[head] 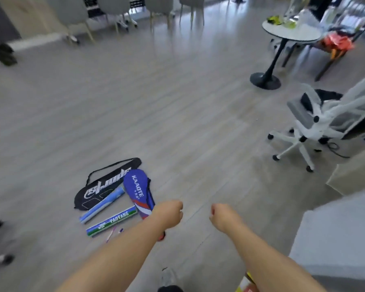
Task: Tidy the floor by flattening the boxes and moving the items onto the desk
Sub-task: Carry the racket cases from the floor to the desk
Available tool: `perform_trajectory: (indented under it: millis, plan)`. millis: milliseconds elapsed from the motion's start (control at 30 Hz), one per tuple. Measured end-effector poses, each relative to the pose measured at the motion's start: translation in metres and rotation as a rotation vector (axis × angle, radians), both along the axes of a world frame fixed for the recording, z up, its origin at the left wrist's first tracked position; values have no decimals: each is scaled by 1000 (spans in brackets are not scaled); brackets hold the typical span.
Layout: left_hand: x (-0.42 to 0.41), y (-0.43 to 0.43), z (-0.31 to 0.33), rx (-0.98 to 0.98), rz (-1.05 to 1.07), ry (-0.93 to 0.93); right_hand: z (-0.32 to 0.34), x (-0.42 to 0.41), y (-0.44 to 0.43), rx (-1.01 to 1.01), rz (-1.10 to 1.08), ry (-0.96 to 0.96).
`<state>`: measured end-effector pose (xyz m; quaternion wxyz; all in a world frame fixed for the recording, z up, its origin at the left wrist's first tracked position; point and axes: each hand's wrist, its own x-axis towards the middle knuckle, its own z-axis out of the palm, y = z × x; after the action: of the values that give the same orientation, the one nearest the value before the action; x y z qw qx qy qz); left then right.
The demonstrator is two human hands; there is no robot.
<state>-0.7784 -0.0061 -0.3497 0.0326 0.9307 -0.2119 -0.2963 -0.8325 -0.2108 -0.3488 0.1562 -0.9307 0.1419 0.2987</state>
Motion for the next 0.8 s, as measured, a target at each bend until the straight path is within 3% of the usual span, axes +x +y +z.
perform_trajectory:
  millis: [367, 800]
  plan:
    - [81, 118, 4, -16, 508, 46, 9, 153, 85, 12, 411, 11]
    - [170, 56, 33, 92, 823, -6, 30, 354, 34, -20, 844, 8]
